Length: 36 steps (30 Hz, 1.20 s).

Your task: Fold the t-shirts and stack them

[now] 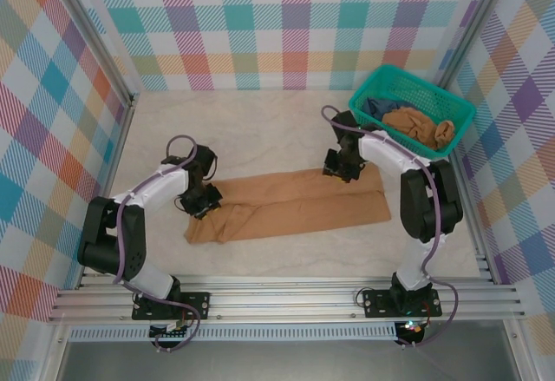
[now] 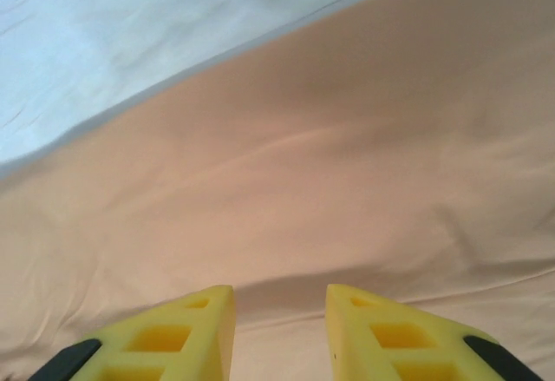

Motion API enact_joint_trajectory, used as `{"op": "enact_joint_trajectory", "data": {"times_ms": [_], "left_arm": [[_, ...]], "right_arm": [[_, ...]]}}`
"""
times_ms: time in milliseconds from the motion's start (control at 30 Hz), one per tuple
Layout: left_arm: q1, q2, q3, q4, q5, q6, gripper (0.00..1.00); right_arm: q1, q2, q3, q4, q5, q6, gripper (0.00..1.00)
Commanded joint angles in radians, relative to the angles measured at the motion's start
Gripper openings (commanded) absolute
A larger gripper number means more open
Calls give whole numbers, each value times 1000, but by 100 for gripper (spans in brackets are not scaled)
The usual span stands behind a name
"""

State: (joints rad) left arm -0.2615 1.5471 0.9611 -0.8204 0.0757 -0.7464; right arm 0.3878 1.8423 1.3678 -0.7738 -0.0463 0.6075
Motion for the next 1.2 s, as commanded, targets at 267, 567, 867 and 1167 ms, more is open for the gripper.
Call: {"op": "enact_joint_trajectory", "data": {"times_ms": [267, 567, 867, 1167], "left_arm": [[58, -17, -46, 56, -11, 69, 27], [67, 1, -64, 143, 20, 101, 25], [53, 53, -48, 162, 47, 108, 17], [51, -13, -21, 103, 10, 96, 1]], "right_arm": [[6, 80, -63, 78, -110, 20, 32], [7, 93, -66, 81, -113, 25, 32], [7, 89, -76, 74, -106, 25, 32], [6, 98, -71, 61, -92, 27, 31]]}}
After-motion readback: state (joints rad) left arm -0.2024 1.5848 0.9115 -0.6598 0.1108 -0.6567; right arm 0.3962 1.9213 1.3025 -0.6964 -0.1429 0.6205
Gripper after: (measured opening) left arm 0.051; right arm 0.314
